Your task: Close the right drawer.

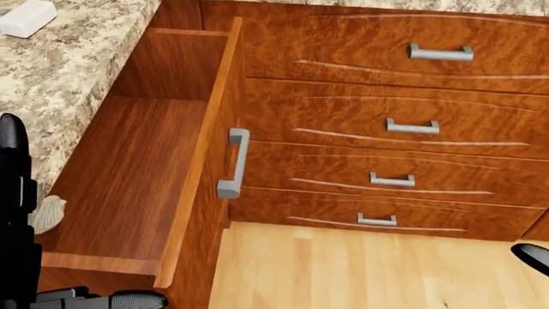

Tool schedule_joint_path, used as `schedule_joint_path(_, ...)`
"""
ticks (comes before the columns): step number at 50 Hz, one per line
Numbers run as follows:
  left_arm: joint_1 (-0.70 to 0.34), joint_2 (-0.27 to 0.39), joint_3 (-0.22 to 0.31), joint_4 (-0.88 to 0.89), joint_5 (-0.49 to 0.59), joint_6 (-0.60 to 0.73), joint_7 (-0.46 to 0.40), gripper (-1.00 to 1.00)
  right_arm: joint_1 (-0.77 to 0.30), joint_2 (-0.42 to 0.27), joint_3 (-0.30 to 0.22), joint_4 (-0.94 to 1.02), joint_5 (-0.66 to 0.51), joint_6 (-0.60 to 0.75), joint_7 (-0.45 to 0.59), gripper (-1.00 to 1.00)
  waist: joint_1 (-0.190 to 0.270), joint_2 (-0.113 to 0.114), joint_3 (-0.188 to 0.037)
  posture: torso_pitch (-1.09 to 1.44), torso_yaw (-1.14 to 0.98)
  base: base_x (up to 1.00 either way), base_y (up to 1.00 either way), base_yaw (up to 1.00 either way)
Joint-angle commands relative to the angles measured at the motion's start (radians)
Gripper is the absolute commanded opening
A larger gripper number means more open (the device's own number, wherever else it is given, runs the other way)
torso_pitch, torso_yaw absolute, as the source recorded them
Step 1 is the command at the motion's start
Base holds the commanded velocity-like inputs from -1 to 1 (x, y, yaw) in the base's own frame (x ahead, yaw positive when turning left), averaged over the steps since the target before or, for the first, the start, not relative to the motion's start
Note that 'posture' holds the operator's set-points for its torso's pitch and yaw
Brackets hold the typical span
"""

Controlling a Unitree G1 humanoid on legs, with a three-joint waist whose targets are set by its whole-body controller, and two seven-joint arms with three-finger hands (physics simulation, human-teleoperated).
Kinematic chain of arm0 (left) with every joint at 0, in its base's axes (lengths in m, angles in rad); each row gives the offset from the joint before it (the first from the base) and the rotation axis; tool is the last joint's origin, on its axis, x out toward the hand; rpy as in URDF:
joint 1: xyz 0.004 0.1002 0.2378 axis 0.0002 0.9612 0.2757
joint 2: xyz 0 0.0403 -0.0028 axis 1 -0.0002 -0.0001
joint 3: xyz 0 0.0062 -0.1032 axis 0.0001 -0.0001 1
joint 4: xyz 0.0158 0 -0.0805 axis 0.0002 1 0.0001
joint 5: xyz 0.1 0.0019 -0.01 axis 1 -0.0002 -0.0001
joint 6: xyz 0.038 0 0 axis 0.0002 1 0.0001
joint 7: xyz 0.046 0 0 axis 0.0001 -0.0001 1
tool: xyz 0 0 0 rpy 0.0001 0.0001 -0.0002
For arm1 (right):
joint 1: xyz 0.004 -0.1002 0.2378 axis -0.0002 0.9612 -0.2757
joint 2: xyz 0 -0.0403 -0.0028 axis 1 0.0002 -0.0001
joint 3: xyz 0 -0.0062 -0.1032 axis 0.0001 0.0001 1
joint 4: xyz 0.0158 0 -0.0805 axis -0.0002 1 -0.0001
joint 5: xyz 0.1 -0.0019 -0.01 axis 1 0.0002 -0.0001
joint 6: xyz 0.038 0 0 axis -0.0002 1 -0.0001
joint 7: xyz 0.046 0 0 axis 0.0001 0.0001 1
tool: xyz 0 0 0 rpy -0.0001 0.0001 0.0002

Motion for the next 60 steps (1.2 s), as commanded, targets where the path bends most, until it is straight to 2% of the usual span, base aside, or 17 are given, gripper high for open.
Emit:
schedule_joint_path(1, -0.014, 0.002, -0.005, -0.036, 0.006, -0.026, 0.0, 1.0, -0.013, -0.013, -0.007, -0.035, -0.004, -0.031, 0.001, 1.0, -0.001, -0.003, -0.013, 0.0, 0.0, 0.0, 0.0, 0.0)
schedule_joint_path(8, -0.033, 0.006, -0.02, -0.026, 0.025, -0.017, 0.001, 1.0, -0.019, -0.014, 0.006, -0.025, -0.006, -0.035, 0.003, 1.0, 0.0, -0.005, -0.015, 0.0, 0.0, 0.0, 0.0, 0.0)
schedule_joint_path(11, -0.034, 0.006, -0.046, -0.01, 0.05, -0.031, 0.0, 1.0, -0.02, -0.014, 0.012, -0.016, -0.006, -0.038, 0.004, 1.0, 0.0, -0.005, -0.014, 0.0, 0.0, 0.0, 0.0, 0.0)
schedule_joint_path(20, -0.081, 0.011, -0.121, -0.065, 0.1, 0.04, 0.002, 1.0, -0.022, -0.019, 0.01, -0.022, -0.003, -0.029, 0.006, 1.0, 0.001, -0.007, -0.013, 0.0, 0.0, 0.0, 0.0, 0.0)
schedule_joint_path(29, -0.131, 0.006, -0.244, -0.137, 0.158, 0.135, -0.002, 1.0, -0.028, -0.019, 0.021, -0.011, 0.006, -0.026, 0.015, 1.0, 0.001, -0.009, -0.01, 0.0, 0.0, 0.0, 0.0, 0.0)
schedule_joint_path(38, -0.153, -0.007, -0.386, -0.133, 0.222, 0.163, -0.005, 1.0, -0.029, -0.02, 0.023, -0.01, 0.011, -0.025, 0.015, 1.0, 0.003, -0.014, -0.008, 0.0, 0.0, 0.0, 0.0, 0.0)
schedule_joint_path(49, -0.156, -0.018, -0.524, -0.117, 0.291, 0.167, 0.002, 1.0, -0.028, -0.02, 0.025, -0.005, 0.011, -0.028, 0.018, 1.0, 0.003, -0.02, -0.008, 0.0, 0.0, 0.0, 0.0, 0.0)
schedule_joint_path(52, -0.159, -0.021, -0.555, -0.094, 0.311, 0.153, 0.006, 1.0, -0.029, -0.02, 0.026, -0.001, 0.01, -0.031, 0.019, 1.0, 0.004, -0.021, -0.008, 0.0, 0.0, 0.0, 0.0, 0.0)
schedule_joint_path(56, -0.189, -0.041, -0.545, -0.079, 0.313, 0.169, -0.005, 1.0, -0.03, -0.021, 0.025, -0.001, 0.022, -0.023, 0.021, 1.0, 0.005, -0.023, -0.009, 0.0, 0.0, 0.0, 0.0, 0.0)
schedule_joint_path(60, -0.177, -0.044, -0.596, -0.053, 0.341, 0.148, -0.002, 1.0, -0.03, -0.021, 0.027, -0.001, 0.02, -0.024, 0.02, 1.0, 0.004, -0.024, -0.009, 0.0, 0.0, 0.0, 0.0, 0.0)
